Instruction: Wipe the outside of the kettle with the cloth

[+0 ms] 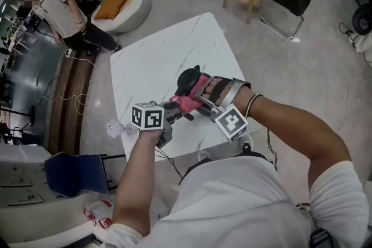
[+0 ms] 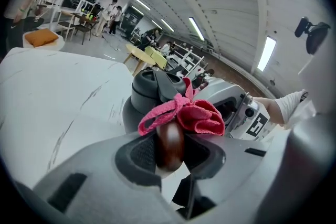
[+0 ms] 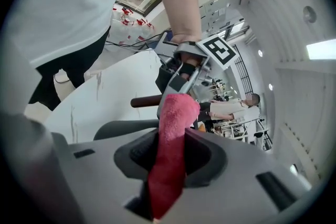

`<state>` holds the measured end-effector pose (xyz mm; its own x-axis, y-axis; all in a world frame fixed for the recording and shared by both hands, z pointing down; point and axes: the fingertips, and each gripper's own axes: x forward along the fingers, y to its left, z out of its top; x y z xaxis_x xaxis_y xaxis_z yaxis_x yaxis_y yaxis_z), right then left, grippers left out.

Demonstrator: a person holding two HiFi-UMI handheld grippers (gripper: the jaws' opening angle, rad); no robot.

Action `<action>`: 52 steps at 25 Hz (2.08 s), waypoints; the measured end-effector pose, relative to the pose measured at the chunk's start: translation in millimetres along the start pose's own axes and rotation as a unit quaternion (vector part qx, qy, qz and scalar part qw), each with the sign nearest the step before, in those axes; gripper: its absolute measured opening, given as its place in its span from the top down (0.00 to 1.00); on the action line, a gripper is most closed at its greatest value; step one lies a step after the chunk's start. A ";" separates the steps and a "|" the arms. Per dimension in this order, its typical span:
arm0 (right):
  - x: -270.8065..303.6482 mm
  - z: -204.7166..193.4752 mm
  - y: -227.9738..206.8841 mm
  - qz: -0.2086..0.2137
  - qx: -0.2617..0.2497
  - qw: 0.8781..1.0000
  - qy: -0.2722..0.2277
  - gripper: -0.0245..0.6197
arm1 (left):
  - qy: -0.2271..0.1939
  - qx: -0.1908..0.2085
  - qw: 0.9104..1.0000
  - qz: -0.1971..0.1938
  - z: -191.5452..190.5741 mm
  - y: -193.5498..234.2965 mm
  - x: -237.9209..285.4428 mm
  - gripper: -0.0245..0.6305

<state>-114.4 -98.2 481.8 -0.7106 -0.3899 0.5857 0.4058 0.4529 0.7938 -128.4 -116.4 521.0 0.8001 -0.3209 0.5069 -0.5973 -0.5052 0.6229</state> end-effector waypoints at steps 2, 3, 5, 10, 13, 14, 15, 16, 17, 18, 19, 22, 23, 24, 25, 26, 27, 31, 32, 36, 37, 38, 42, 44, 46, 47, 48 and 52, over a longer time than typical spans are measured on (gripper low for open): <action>-4.2 1.7 1.4 0.009 0.011 1.000 -0.007 0.78 | 0.009 0.010 1.000 -0.008 0.2 -3.4 0.2 0.80; -3.9 -0.5 2.1 0.007 0.004 1.000 -0.005 0.78 | 0.013 0.015 1.000 -0.013 0.5 -4.6 0.4 0.80; -3.9 -3.6 5.6 0.011 0.004 1.000 -0.006 0.78 | 0.019 0.019 0.999 -0.021 -0.6 -6.2 1.0 0.80; -5.5 -5.5 24.0 0.036 0.035 0.999 -0.001 0.78 | 0.013 0.003 0.999 -0.029 0.7 -2.5 -0.5 0.80; -1.8 -7.7 35.0 0.031 -0.001 0.999 0.022 0.78 | 0.004 -0.009 1.000 -0.025 2.7 1.8 -3.0 0.81; -0.6 -7.3 37.9 0.031 -0.008 0.999 0.026 0.78 | 0.001 -0.012 1.000 -0.024 3.4 3.0 -3.8 0.81; 0.6 -6.8 41.6 0.033 -0.012 0.999 0.029 0.78 | -0.001 -0.015 1.000 -0.025 3.9 4.0 -4.3 0.81; 1.7 -6.5 46.6 0.037 -0.017 0.999 0.030 0.78 | -0.003 -0.017 1.000 -0.025 4.1 4.7 -4.7 0.81; 2.8 -6.5 53.0 0.044 -0.022 0.998 0.031 0.78 | -0.004 -0.019 0.999 -0.026 4.1 5.5 -5.1 0.81; 4.1 -6.9 60.4 0.052 -0.027 0.998 0.032 0.78 | -0.005 -0.021 0.999 -0.026 3.8 6.3 -5.4 0.81; 5.2 -7.2 68.2 0.061 -0.033 0.997 0.032 0.78 | -0.006 -0.022 0.999 -0.026 3.4 7.2 -5.8 0.81; 7.2 -7.4 88.4 0.077 -0.050 0.995 0.032 0.78 | -0.012 -0.028 0.999 -0.027 3.0 7.4 -7.5 0.81; 7.9 -7.6 94.0 0.081 -0.054 0.995 0.031 0.78 | -0.014 -0.031 0.999 -0.028 3.4 7.3 -7.9 0.81; 8.9 -8.0 99.7 0.085 -0.058 0.994 0.031 0.78 | -0.016 -0.033 0.999 -0.028 3.7 7.8 -8.3 0.81; 10.1 -8.4 105.8 0.089 -0.061 0.994 0.031 0.78 | -0.017 -0.035 0.999 -0.028 3.7 8.7 -8.7 0.81; 11.4 -8.7 112.2 0.094 -0.064 0.993 0.029 0.78 | -0.019 -0.038 0.999 -0.028 3.4 9.6 -8.9 0.81; 12.4 -9.0 118.6 0.099 -0.068 0.992 0.028 0.78 | -0.019 -0.040 0.999 -0.029 2.8 10.1 -9.2 0.81; 15.7 -10.0 139.9 0.115 -0.081 0.990 0.017 0.78 | -0.024 -0.048 0.998 -0.031 2.2 12.7 -9.3 0.81; 16.8 -10.3 144.3 0.120 -0.083 0.989 0.016 0.78 | -0.025 -0.049 0.998 -0.031 2.4 13.4 -9.4 0.81; 20.6 -10.6 161.1 0.137 -0.090 0.986 0.013 0.78 | -0.027 -0.053 0.998 -0.031 1.6 14.7 -11.0 0.81; 21.8 -11.6 165.8 0.141 -0.091 0.986 0.013 0.78 | -0.028 -0.055 0.998 -0.032 1.3 15.0 -11.4 0.81; 23.0 -13.2 170.8 0.147 -0.092 0.985 0.015 0.78 | -0.029 -0.056 0.998 -0.032 1.1 15.3 -11.6 0.81; 24.9 -18.7 186.7 0.168 -0.086 0.982 0.017 0.78 | -0.036 -0.063 0.997 -0.029 -0.6 17.5 -13.5 0.81; 19.2 -17.1 183.6 0.167 -0.053 0.984 0.010 0.78 | -0.045 -0.061 0.997 -0.025 -2.2 16.7 -14.1 0.81; 7.2 -13.5 168.9 0.154 0.021 0.988 -0.004 0.78 | -0.058 -0.058 0.996 -0.019 -5.0 14.7 -13.7 0.81; 0.3 -11.1 157.4 0.143 0.072 0.987 -0.014 0.78 | -0.065 -0.057 0.996 -0.016 -7.2 14.1 -14.0 0.81; -6.7 -8.9 144.0 0.130 0.127 0.983 -0.025 0.78 | -0.073 -0.056 0.996 -0.013 -10.1 14.2 -15.0 0.81; -34.1 -4.3 90.8 0.092 0.336 0.934 -0.076 0.77 | -0.096 -0.049 0.994 0.005 -23.6 19.9 -21.9 0.81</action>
<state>-50.8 -47.3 534.6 -0.7590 -0.1603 0.6310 0.1128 0.9222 0.3700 -159.1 -100.5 536.4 0.7843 -0.4777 0.3959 -0.6006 -0.4243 0.6777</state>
